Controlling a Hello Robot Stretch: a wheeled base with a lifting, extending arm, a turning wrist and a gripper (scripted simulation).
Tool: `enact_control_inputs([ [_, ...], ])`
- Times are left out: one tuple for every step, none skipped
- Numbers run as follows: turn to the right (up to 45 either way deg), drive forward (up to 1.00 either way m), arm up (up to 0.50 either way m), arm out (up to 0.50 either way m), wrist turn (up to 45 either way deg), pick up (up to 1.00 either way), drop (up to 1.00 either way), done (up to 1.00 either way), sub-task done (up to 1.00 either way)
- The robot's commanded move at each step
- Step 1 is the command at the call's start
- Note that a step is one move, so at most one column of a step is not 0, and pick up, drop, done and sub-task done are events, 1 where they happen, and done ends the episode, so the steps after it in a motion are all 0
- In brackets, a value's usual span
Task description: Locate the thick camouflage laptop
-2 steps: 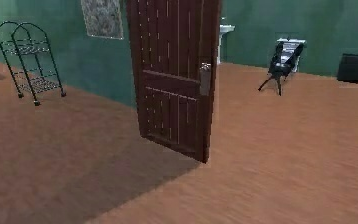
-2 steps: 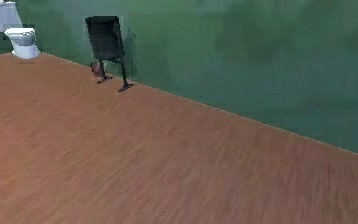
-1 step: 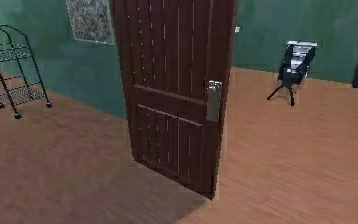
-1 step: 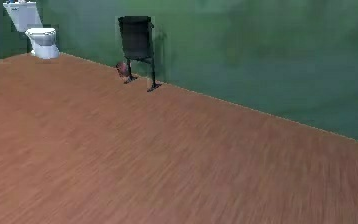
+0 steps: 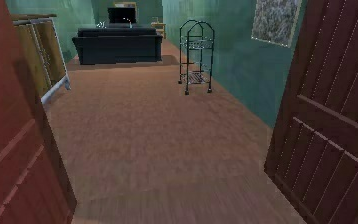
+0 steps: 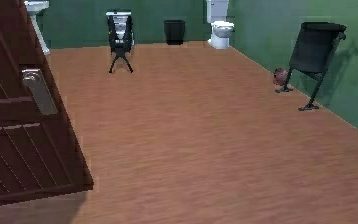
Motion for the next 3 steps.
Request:
enact_control_inputs([
  [-6.0,0.0,0.0,0.0,0.0,0.0,0.0,0.0,0.0],
  [0.0,0.3,0.0,0.0,0.0,0.0,0.0,0.0,0.0],
  [0.0,1.0,0.0,0.0,0.0,0.0,0.0,0.0,0.0],
])
